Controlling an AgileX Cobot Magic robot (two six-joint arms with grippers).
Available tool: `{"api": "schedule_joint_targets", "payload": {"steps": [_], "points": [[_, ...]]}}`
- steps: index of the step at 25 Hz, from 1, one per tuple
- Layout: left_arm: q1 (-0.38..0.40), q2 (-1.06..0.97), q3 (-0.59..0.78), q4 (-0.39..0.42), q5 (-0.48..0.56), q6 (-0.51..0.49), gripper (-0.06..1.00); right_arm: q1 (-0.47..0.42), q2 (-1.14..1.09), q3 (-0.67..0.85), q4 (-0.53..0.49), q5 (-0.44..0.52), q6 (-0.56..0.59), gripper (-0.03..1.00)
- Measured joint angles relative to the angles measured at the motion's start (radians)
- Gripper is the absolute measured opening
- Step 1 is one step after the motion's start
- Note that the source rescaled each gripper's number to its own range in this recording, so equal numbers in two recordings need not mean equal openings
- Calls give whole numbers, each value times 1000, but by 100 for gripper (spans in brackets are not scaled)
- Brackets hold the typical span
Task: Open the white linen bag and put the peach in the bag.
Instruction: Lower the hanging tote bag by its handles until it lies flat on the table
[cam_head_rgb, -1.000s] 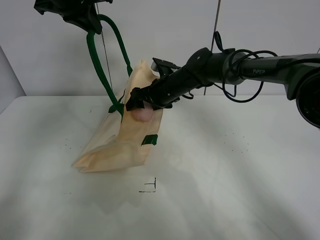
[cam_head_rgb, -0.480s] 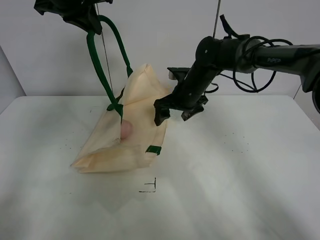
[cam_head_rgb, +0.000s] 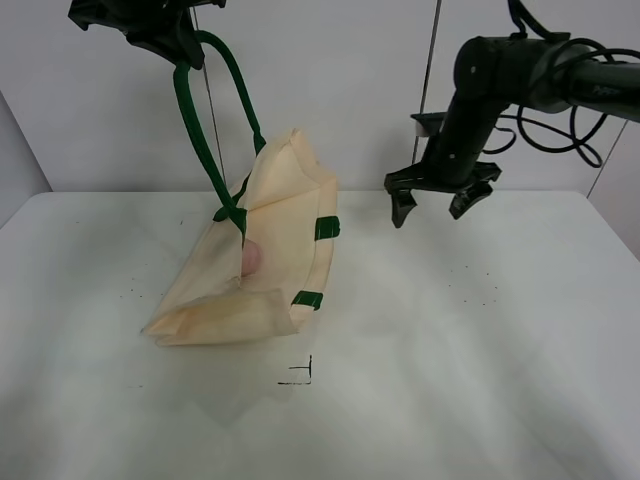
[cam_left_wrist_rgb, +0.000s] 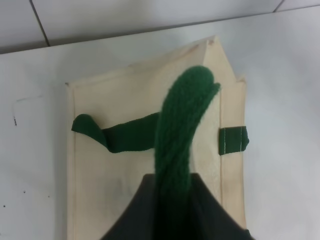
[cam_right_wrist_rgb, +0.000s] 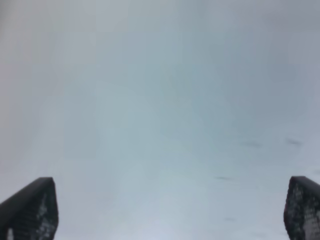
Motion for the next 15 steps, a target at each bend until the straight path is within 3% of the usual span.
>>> {"api": "schedule_joint_targets", "payload": {"steps": [8, 15], "points": [[0, 0, 0, 0, 0, 0, 0, -243, 0, -2, -18, 66, -1, 100], [0, 0, 0, 0, 0, 0, 0, -265, -22, 3, -16, 76, -4, 100]]}}
